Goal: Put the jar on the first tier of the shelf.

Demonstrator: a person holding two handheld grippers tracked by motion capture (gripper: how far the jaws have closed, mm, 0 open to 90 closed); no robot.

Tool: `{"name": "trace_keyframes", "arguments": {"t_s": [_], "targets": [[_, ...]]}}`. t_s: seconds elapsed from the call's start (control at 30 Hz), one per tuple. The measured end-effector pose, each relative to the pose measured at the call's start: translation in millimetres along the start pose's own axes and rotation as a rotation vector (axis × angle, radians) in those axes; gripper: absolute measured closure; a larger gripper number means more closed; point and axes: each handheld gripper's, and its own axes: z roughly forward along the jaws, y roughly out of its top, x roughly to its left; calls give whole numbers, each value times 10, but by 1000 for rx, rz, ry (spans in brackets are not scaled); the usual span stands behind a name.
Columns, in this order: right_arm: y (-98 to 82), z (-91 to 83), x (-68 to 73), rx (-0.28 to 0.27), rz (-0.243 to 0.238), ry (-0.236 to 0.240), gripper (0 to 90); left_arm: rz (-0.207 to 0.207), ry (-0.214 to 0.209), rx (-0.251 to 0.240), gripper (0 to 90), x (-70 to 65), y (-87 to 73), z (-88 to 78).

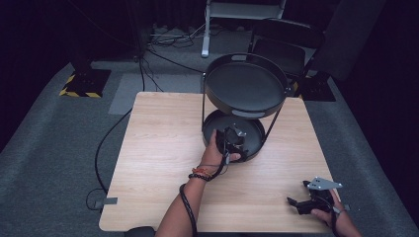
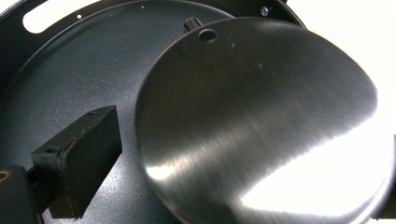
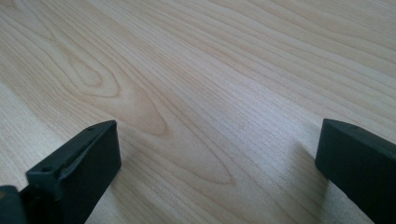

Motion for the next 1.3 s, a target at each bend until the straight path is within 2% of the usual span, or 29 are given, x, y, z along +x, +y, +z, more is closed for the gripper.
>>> {"name": "trace_keyframes", "arguments": {"t_s": [0.27,0.37,0.47,0.77,0.83,1.13,1.3], "targets": [[0,0,0,0,0,0,0,23,10,0,21,-3,-24,-93],[0,0,0,0,0,0,0,52,28,9,21,7,-39,-138],[0,0,0,0,0,0,0,63,41,21,21,21,-67,-169],[0,0,0,0,0,0,0,80,87,23,22,69,-203,-316],[0,0,0,0,0,0,0,79,85,23,25,67,-230,-342],[0,0,0,0,0,0,0,116,105,20,24,61,-363,-484],[0,0,0,0,0,0,0,139,123,35,24,50,-478,-582]]}}
